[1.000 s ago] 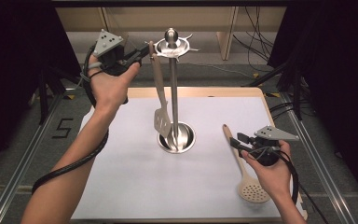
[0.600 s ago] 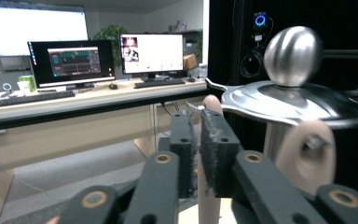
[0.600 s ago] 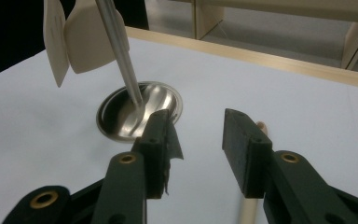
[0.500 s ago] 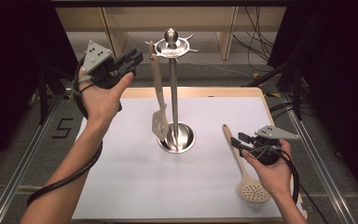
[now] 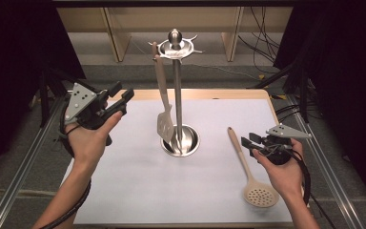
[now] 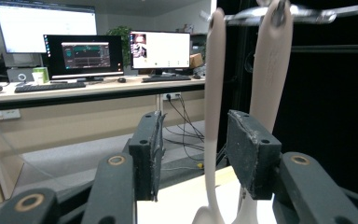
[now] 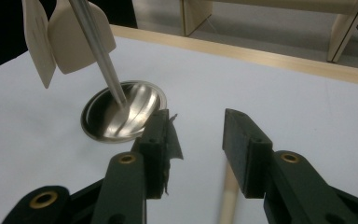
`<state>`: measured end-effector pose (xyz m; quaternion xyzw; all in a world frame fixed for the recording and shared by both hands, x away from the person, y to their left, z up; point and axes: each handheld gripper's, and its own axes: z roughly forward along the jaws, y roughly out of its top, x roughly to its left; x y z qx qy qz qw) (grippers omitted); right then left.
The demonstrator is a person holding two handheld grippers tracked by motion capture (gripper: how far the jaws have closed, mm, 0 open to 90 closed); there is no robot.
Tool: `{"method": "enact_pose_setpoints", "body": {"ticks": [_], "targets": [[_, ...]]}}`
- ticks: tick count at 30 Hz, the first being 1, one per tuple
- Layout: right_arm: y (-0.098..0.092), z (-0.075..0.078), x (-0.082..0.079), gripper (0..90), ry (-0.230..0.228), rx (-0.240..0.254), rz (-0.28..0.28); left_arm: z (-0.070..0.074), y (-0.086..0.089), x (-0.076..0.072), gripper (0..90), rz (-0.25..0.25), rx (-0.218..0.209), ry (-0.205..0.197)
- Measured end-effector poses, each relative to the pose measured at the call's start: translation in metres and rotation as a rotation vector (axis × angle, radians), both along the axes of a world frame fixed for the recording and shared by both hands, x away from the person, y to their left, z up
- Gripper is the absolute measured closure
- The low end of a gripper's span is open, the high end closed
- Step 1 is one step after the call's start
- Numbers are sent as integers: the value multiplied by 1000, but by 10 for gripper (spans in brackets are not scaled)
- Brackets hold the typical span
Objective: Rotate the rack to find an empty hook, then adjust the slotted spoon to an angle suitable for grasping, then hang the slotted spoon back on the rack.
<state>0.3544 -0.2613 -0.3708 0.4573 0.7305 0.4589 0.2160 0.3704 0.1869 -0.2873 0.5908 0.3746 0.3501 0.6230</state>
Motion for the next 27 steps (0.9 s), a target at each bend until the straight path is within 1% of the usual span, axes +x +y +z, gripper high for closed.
{"method": "enact_pose_setpoints", "body": {"ticks": [2, 3, 4, 5, 6, 7, 8, 9, 10, 11, 12, 13, 14, 17, 18, 19, 20, 21, 22, 23, 24, 25, 26, 27], "targets": [[1, 1, -1, 622, 12, 4, 1, -5, 3, -2, 548, 11, -9, 13], [3, 2, -3, 622, 26, 17, -13, -7, 5, -2, 546, 17, -1, 20], [2, 3, -2, 622, 4, -6, 2, -7, 6, -3, 541, 14, 1, 27], [2, 4, -3, 622, -8, -10, 8, -6, 7, -4, 536, 16, -8, 26], [1, 4, -3, 622, -32, -26, 13, -5, 8, -5, 535, 21, -5, 17], [1, 6, -5, 622, -12, -18, 12, -5, 8, -6, 533, 22, -3, 15], [2, 6, -7, 622, 7, 8, 2, -4, 8, -6, 532, 16, -8, 16], [-1, 7, -7, 622, -4, 0, 3, -5, 8, -6, 531, 13, -14, 17], [-1, 6, -8, 622, -5, 15, -14, -5, 9, -6, 530, 15, -16, 18], [-2, 7, -7, 622, 9, 15, -16, -7, 10, -5, 531, 15, -15, 21], [-5, 6, -5, 622, -17, 3, -16, -8, 10, -5, 531, 14, -15, 23], [-3, 6, -5, 622, 10, 23, -32, -9, 11, -4, 531, 13, -17, 27], [-4, 6, -3, 622, 1, 6, -29, -9, 12, -4, 531, 13, -15, 29], [-4, 4, 0, 622, 5, 1, -34, -9, 15, -3, 531, 19, -20, 29], [-5, 2, 1, 622, 29, -11, -36, -9, 16, -3, 531, 22, -20, 26], [-6, -1, 3, 623, 30, -13, -44, -9, 16, -3, 530, 21, -18, 25], [-7, -2, 3, 625, 50, -23, -51, -9, 16, -3, 528, 18, -19, 28], [-10, -4, 6, 628, 43, -65, -46, -10, 16, -3, 525, 13, -23, 34], [-10, -7, 6, 635, 86, -53, -68, -11, 16, -3, 521, 12, -20, 39], [-13, -8, 8, 644, 84, -94, -64, -13, 16, -2, 518, 7, -21, 45], [-12, -11, 8, 659, 135, -71, -77, -14, 16, -2, 515, 6, -22, 52], [-14, -14, 10, 673, 158, -91, -79, -15, 17, -2, 512, 7, -20, 57], [-19, -18, 13, 685, 160, -146, -60, -15, 17, -2, 509, 8, -14, 66], [-18, -21, 13, 699, 212, -127, -62, -15, 17, -2, 505, 7, -13, 70]]}}
